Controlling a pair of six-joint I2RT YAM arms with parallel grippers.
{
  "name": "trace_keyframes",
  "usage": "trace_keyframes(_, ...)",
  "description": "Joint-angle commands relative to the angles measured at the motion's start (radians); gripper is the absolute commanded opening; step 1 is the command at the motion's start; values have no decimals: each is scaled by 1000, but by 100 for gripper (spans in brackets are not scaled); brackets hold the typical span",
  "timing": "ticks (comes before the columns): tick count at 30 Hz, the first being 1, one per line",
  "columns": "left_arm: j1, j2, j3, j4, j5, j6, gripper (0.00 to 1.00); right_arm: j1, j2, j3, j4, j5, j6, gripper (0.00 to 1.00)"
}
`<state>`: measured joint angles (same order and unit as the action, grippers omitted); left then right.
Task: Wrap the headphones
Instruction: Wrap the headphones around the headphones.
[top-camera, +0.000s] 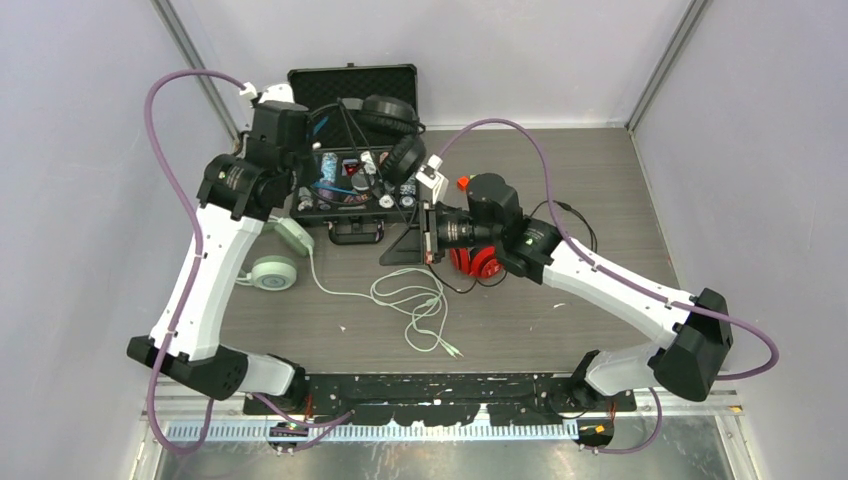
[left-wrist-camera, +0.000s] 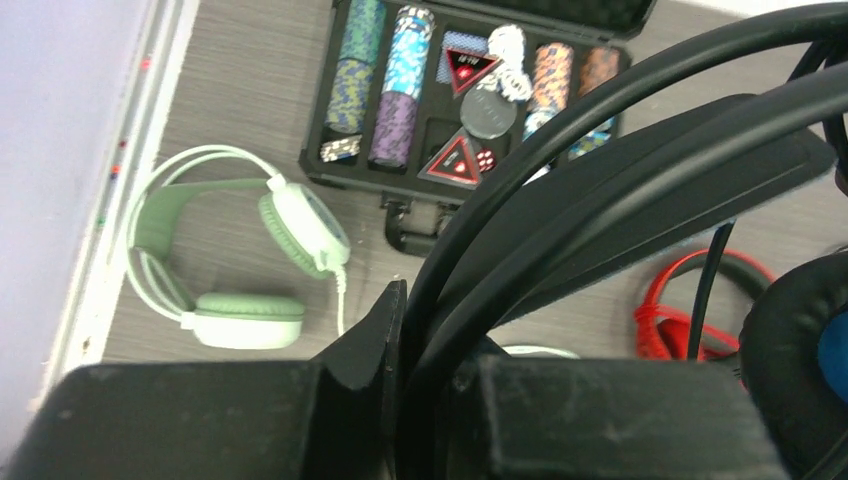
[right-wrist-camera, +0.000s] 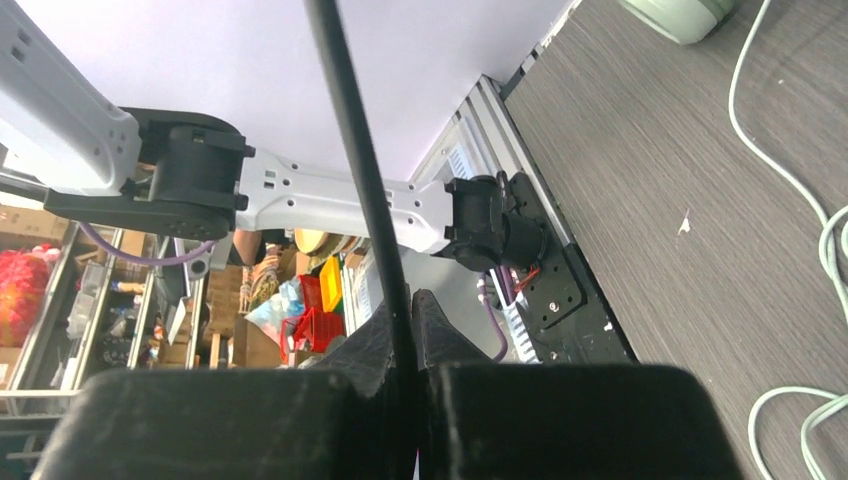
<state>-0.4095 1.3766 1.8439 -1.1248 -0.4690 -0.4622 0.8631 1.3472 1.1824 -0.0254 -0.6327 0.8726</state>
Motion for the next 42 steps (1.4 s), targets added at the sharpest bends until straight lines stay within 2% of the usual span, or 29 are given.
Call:
trace_keyframes(1,58,-69,54,213,85,-159,0,29,-55,-18,-22,27,-50,0)
trace_keyframes(11,136,-66,70,324,232,-292,0,42,-124,-121,-91,65,-99,0)
trace_keyframes(19,166,-80,53,349,348,-331,0,41,-157,-178,-204,201,-196,0)
trace_keyframes(23,173,-93,62,353,478,-337,0,30,-164,-200,-206,263,-205,0)
trace_keyframes(28,176,-101,74,324,719,-326,0,9,-181,-203,-205,337,-240,1)
trace_keyframes(34,178,-129,13,349,985,-358,0,-2,-212,-241,-147,414,-323,3)
trace_keyframes(42,178,-153,9,302,1135,-302,0,-8,-275,-398,53,463,-336,9)
